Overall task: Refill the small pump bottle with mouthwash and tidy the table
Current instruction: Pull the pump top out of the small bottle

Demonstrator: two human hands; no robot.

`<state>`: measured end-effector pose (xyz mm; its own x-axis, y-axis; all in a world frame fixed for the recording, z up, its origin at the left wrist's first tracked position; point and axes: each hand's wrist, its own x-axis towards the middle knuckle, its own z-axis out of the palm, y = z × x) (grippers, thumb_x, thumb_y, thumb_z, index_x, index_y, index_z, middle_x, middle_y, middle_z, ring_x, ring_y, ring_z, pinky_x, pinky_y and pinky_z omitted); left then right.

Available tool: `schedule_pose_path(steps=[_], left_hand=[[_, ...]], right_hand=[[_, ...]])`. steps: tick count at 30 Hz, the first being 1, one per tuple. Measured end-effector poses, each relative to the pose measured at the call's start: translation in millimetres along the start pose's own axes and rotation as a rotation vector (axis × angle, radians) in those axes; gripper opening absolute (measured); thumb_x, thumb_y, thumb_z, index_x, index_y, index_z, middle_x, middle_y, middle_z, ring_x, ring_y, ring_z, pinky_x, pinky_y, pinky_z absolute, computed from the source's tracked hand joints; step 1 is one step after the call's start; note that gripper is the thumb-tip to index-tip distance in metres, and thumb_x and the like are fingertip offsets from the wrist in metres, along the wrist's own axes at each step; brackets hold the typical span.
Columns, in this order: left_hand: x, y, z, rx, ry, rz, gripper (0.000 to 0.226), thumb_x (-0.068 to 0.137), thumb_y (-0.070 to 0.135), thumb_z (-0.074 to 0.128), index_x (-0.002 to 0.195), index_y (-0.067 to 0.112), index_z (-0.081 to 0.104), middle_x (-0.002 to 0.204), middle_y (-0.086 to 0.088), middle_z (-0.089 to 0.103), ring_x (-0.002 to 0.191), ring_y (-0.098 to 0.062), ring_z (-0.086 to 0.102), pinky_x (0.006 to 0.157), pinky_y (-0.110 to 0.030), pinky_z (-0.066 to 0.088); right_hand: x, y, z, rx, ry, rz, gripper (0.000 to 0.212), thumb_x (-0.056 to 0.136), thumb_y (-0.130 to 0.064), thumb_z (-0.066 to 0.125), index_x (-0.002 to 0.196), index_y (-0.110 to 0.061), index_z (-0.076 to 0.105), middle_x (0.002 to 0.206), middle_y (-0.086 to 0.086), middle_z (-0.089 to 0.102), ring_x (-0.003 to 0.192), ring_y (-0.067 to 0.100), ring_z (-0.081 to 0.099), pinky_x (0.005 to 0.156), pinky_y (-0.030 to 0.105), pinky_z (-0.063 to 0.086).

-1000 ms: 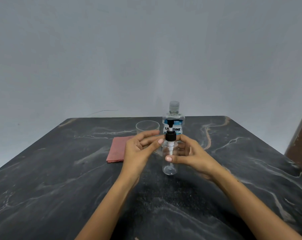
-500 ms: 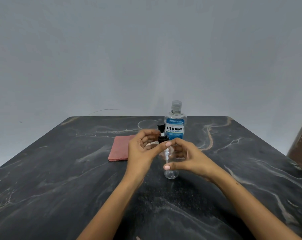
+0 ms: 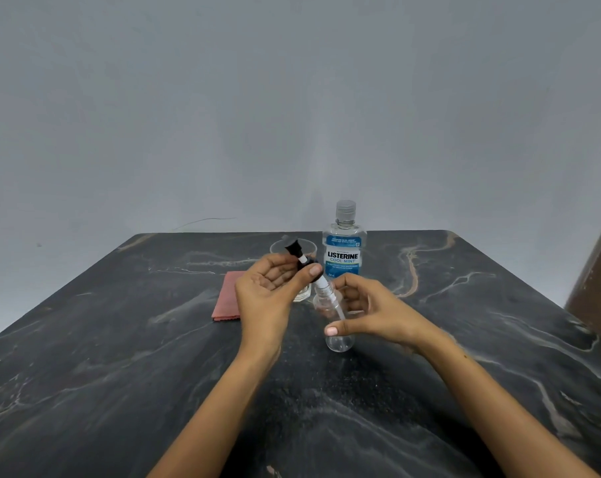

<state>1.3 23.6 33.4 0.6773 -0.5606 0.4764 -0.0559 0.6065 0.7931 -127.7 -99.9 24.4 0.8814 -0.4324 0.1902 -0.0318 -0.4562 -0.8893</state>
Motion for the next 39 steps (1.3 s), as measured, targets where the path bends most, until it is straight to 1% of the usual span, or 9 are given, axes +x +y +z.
schedule_pose_path(steps=[4, 10, 14, 19, 23, 30, 32, 35, 39], left_hand=[[4, 5, 3, -0.070, 0.070, -0.021, 0.035, 0.057, 0.018, 0.081, 0.088, 0.007, 0.067, 0.085, -0.008, 0.075, 0.084, -0.019, 0.071, 0.072, -0.019, 0.054], [14, 19, 6, -0.112, 0.101, -0.003, 0.033, 0.059, 0.016, 0.080, 0.088, 0.006, 0.068, 0.088, -0.010, 0.075, 0.087, -0.021, 0.072, 0.075, -0.022, 0.055], [17, 29, 7, -0.139, 0.147, 0.000, 0.033, 0.062, 0.014, 0.079, 0.091, 0.003, 0.067, 0.091, -0.011, 0.075, 0.089, -0.023, 0.072, 0.081, -0.029, 0.057], [22, 44, 4, -0.166, 0.201, 0.016, 0.024, 0.069, 0.009, 0.076, 0.090, 0.005, 0.065, 0.088, -0.011, 0.075, 0.085, -0.019, 0.072, 0.080, -0.028, 0.057], [25, 51, -7, -0.110, 0.219, 0.034, 0.027, 0.065, 0.017, 0.078, 0.086, 0.010, 0.065, 0.084, -0.007, 0.076, 0.083, -0.018, 0.072, 0.078, -0.027, 0.057], [23, 32, -36, 0.230, 0.110, -0.283, 0.022, 0.072, 0.013, 0.077, 0.088, 0.001, 0.068, 0.065, 0.002, 0.073, 0.060, -0.004, 0.066, 0.055, -0.013, 0.052], [19, 23, -43, 0.286, 0.069, -0.382, 0.015, 0.072, 0.014, 0.078, 0.081, 0.004, 0.069, 0.068, -0.001, 0.072, 0.061, -0.007, 0.065, 0.056, -0.017, 0.055], [14, 12, -50, 0.364, 0.007, -0.473, 0.010, 0.072, 0.012, 0.078, 0.070, 0.008, 0.068, 0.076, -0.006, 0.071, 0.070, -0.015, 0.066, 0.069, -0.028, 0.058], [9, 0, -54, 0.440, -0.104, -0.559, 0.015, 0.074, 0.013, 0.077, 0.079, 0.002, 0.070, 0.075, -0.007, 0.073, 0.068, -0.012, 0.069, 0.059, -0.019, 0.056]], right_hand=[[-1, -1, -6, 0.013, -0.014, 0.015, 0.052, 0.067, -0.009, 0.084, 0.111, -0.011, 0.057, 0.109, 0.011, 0.068, 0.102, 0.025, 0.066, 0.094, 0.037, 0.053], [-3, -1, -9, 0.067, -0.033, 0.029, 0.046, 0.067, -0.006, 0.083, 0.104, -0.012, 0.057, 0.097, -0.001, 0.071, 0.094, 0.018, 0.069, 0.080, 0.023, 0.052], [-5, -1, -11, 0.084, -0.026, 0.043, 0.051, 0.066, -0.006, 0.084, 0.108, -0.010, 0.056, 0.105, 0.005, 0.071, 0.097, 0.019, 0.070, 0.078, 0.023, 0.054], [-7, -1, -11, 0.088, -0.027, 0.047, 0.054, 0.065, -0.004, 0.084, 0.112, -0.008, 0.055, 0.108, 0.007, 0.071, 0.098, 0.020, 0.070, 0.081, 0.025, 0.055], [-7, -1, -11, 0.111, -0.025, 0.056, 0.057, 0.067, -0.001, 0.082, 0.115, -0.005, 0.053, 0.110, 0.010, 0.069, 0.098, 0.021, 0.070, 0.082, 0.027, 0.056], [-5, 2, -1, 0.152, -0.019, 0.057, 0.059, 0.068, 0.001, 0.080, 0.118, -0.002, 0.049, 0.118, 0.017, 0.064, 0.101, 0.024, 0.069, 0.088, 0.035, 0.056], [-5, 3, 2, 0.142, -0.017, 0.048, 0.058, 0.068, 0.000, 0.080, 0.117, -0.003, 0.050, 0.117, 0.015, 0.064, 0.102, 0.022, 0.069, 0.089, 0.034, 0.055], [-4, 4, 5, 0.132, -0.013, 0.029, 0.055, 0.068, -0.003, 0.081, 0.115, -0.006, 0.052, 0.112, 0.009, 0.066, 0.100, 0.020, 0.069, 0.085, 0.031, 0.056], [-3, 3, 9, 0.112, 0.000, 0.006, 0.053, 0.066, -0.006, 0.083, 0.111, -0.011, 0.056, 0.108, 0.006, 0.069, 0.099, 0.020, 0.070, 0.081, 0.028, 0.056]])
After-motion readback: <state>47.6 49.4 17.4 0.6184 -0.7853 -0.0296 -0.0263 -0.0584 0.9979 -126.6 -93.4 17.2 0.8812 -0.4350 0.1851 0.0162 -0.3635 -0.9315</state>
